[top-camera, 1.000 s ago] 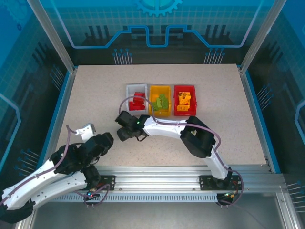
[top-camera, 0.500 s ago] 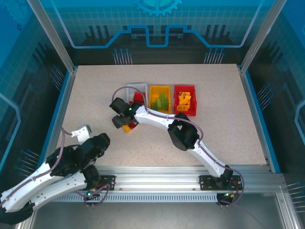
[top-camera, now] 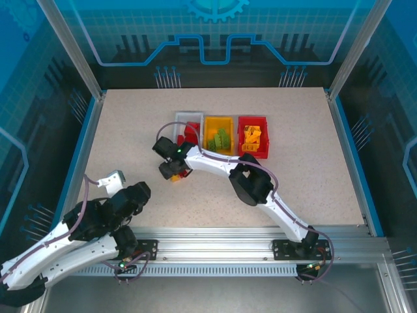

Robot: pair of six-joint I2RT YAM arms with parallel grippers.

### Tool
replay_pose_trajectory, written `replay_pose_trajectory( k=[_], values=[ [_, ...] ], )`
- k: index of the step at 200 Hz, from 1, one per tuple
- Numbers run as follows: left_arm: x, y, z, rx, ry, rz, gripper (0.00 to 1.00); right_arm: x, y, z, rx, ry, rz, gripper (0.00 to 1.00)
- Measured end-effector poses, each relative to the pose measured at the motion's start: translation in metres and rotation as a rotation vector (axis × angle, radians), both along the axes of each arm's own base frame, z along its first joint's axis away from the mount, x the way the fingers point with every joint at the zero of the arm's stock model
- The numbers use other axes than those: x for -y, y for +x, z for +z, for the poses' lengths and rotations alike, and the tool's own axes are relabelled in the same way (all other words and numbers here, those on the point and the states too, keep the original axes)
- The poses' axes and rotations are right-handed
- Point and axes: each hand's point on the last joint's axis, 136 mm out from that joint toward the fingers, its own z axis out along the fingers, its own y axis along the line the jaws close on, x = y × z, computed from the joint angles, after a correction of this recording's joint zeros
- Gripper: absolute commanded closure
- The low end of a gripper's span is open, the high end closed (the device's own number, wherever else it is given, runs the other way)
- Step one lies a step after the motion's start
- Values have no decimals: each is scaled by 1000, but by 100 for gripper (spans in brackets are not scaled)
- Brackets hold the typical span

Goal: Sort the legos into containers by color

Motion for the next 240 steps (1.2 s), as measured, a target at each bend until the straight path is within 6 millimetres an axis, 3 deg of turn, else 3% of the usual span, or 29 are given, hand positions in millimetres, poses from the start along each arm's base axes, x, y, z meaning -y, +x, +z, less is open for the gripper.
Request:
replay_pose_trajectory(
  k=[53, 101, 170, 190, 217, 231, 240],
  values=[
    [3, 2, 2, 11, -14, -1, 39, 11, -23, -2, -4, -39, 4, 42],
    [10, 6, -3, -2, -9, -14, 39, 17, -31, -2, -3, -51, -25, 57],
    [11, 4, -4, -10, -19, -14, 38, 21, -30, 5, 21, -43, -36, 68],
    [14, 4, -3, -5, -38, -29, 37, 38, -35, 30, 50, -32, -47, 68],
    [39, 12, 5, 16, -78, -121, 36, 71, -38, 105, 134, 77, -99, 68],
    [62, 20, 6, 11, -84, -189, 36, 103, -30, 148, 182, 160, -169, 68],
    [78, 26, 5, -4, -75, -235, 36, 136, -17, 172, 212, 207, -241, 68]
  ],
)
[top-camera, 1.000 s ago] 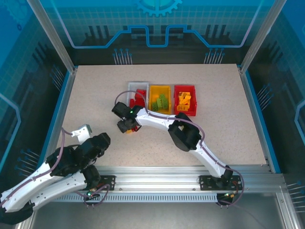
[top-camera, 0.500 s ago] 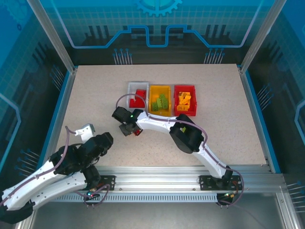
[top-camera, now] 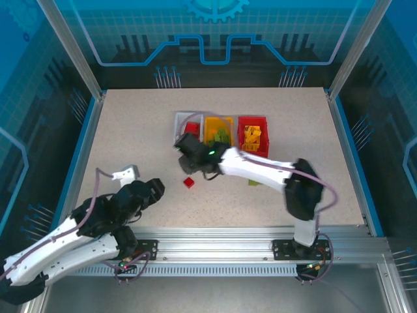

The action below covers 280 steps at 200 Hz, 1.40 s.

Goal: Sort the legos into containers by color

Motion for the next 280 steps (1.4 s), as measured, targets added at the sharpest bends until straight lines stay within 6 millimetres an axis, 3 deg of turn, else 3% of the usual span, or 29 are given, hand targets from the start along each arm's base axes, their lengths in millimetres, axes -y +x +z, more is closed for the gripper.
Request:
replay_pose_trajectory(
  k=[19, 33, 43, 59, 78, 107, 136, 170, 214, 239, 261, 280],
  values=[
    [38, 14, 2, -23, 13, -99, 36, 77, 30, 20, 24, 54, -175, 68],
    [69, 27, 6, -30, 7, -171, 36, 139, 53, 14, 8, 50, -325, 67],
    [90, 35, 10, -28, -7, -218, 36, 169, 63, 5, -18, 38, -399, 67],
    [122, 48, 14, -22, -23, -283, 36, 200, 74, -15, -75, 13, -474, 67],
    [156, 58, 14, -21, -26, -352, 36, 217, 84, -40, -158, -17, -516, 67],
    [193, 64, 0, -42, -6, -424, 36, 219, 100, -75, -257, -60, -530, 63],
    [206, 64, -17, -73, 36, -456, 36, 215, 104, -92, -307, -82, -526, 55],
    [203, 61, -27, -102, 74, -457, 35, 214, 106, -89, -309, -81, -524, 43],
    [179, 60, -34, -132, 169, -401, 30, 201, 103, -73, -268, -75, -488, 41],
    [150, 60, -37, -172, 230, -336, 28, 178, 77, -31, -146, -37, -395, 35],
    [116, 68, -44, -214, 262, -267, 21, 145, 30, 12, -5, 52, -247, 32],
    [86, 77, -58, -269, 293, -208, 19, 127, -11, 22, 41, 116, -142, 31]
  ],
)
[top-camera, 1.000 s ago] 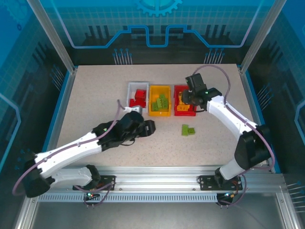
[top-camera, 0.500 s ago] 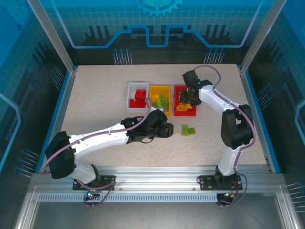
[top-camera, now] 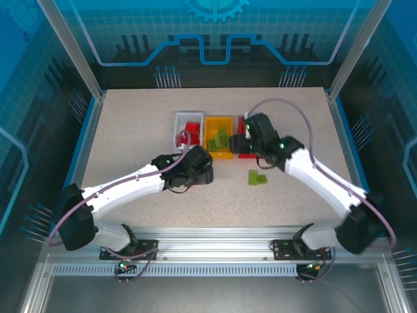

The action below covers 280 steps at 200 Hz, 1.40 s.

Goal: Sort the legos into containers by color

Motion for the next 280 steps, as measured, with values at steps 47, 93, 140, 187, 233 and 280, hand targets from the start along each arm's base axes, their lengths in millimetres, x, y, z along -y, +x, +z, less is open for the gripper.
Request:
replay_pose_trajectory(
  k=[47, 93, 140, 187, 233, 280],
  values=[
    [-26, 4, -38, -138, 33, 126, 16, -16, -72, -50, -83, 9, 125, 27],
    [-20, -4, -80, -239, -16, 249, 15, -20, -102, -63, -123, 67, 210, 26],
    [-17, 9, -88, -226, -62, 328, 27, -20, -109, -55, -107, 120, 221, 26],
    [-19, 14, -101, -238, -60, 363, 42, -19, -110, -58, -117, 129, 209, 26],
    [-18, 16, -104, -226, -67, 360, 58, -19, -110, -58, -120, 133, 204, 27],
    [-23, 20, -98, -190, -40, 343, 64, -19, -110, -58, -122, 134, 201, 27]
  ],
)
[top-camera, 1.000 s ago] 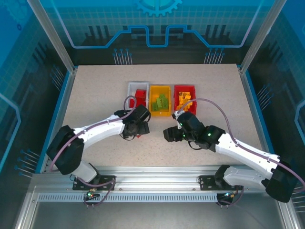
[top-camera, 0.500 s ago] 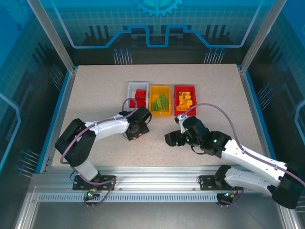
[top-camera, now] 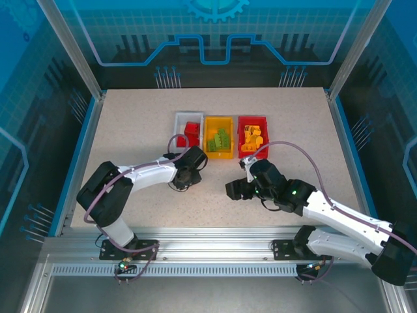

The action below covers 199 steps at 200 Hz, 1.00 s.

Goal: Sort the legos into containers by color

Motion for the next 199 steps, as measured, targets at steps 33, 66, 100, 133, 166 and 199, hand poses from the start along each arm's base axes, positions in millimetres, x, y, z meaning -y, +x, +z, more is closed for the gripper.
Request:
replay_pose_trajectory(
  k=[33, 66, 100, 133, 166, 199],
  values=[
    [-8, 8, 28, 59, 41, -44, 65, -1, 2, 7, 10, 7, -7, 28],
    [-11, 52, 86, 193, 32, -68, 64, -6, 10, 25, 47, 39, -18, 29],
    [-22, 105, 136, 312, 34, -76, 64, -18, 25, 44, 81, 91, -36, 28],
    [-26, 151, 135, 321, 78, -97, 64, -31, 44, 66, 112, 144, -63, 28],
    [-30, 187, 103, 264, 119, -113, 60, -38, 57, 78, 123, 171, -89, 28],
    [-33, 190, 75, 191, 137, -134, 44, -26, 63, 67, 94, 133, -159, 27]
  ],
)
